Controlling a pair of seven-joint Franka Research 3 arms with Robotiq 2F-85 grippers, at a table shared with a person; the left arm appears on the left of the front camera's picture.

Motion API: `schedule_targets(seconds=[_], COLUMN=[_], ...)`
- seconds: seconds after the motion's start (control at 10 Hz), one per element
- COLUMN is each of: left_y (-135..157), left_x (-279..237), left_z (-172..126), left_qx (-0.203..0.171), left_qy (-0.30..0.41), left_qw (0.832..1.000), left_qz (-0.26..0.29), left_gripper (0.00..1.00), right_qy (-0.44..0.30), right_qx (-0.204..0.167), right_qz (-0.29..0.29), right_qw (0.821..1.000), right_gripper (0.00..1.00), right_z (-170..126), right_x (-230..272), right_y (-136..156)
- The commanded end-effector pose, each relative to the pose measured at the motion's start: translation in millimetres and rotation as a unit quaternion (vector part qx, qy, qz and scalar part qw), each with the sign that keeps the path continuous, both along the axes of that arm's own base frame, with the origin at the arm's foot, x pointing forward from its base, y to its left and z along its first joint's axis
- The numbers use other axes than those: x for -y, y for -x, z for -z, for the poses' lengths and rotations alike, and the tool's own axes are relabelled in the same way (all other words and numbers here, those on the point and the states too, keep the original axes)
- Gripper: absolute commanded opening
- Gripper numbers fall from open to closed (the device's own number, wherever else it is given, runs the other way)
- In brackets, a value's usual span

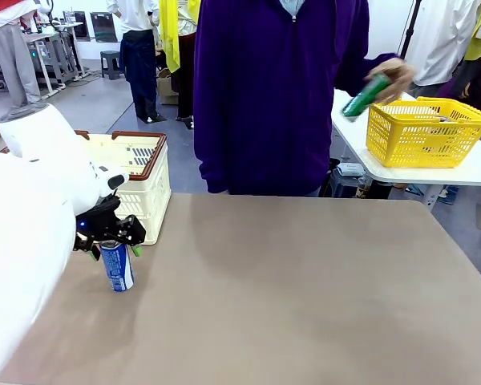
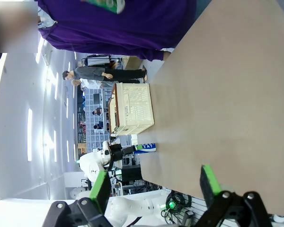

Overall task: Place the drinks into the Shopping basket.
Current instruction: Pick up one drink and place it into the Shopping basket.

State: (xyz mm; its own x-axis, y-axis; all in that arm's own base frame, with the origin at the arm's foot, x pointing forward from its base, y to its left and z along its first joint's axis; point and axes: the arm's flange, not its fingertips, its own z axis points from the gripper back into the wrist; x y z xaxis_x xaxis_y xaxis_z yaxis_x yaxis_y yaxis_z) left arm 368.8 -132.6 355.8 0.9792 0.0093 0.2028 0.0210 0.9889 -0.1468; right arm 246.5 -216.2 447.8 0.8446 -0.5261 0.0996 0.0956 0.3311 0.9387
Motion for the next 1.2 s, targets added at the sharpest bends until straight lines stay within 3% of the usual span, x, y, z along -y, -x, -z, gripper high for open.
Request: schedule_targets(seconds=[0.0,0.7,0.9,1.1], left_y=[42.5,48.4,56.5,62.2], left_x=[-16.5,-17.8,-16.0,-21.6], left_z=[18.5,4.7,-45.1,-129.2], left_qx=[0.001,-0.003,0.002,-0.011], left_qy=[0.003,0.008,0.031,0.094], left_qw=[1.0,1.0,0.999,0.995], left_qz=[0.014,0.001,-0.007,0.035], left_gripper=[0.0,0.0,0.0,0.0], right_qy=[-0.006,-0.006,-0.006,-0.006], right_qx=[0.004,0.004,0.004,0.004], right_qz=[0.001,0.001,0.001,0.001], right_qw=[1.0,1.0,1.0,1.0], right_gripper=[1.0,1.0,1.0,1.0], right_z=[-4.7,-4.7,-4.7,-4.7], right_x=[1.3,1.3,1.3,1.3], right_y=[-0.6,-0.6,-0.6,-0.6])
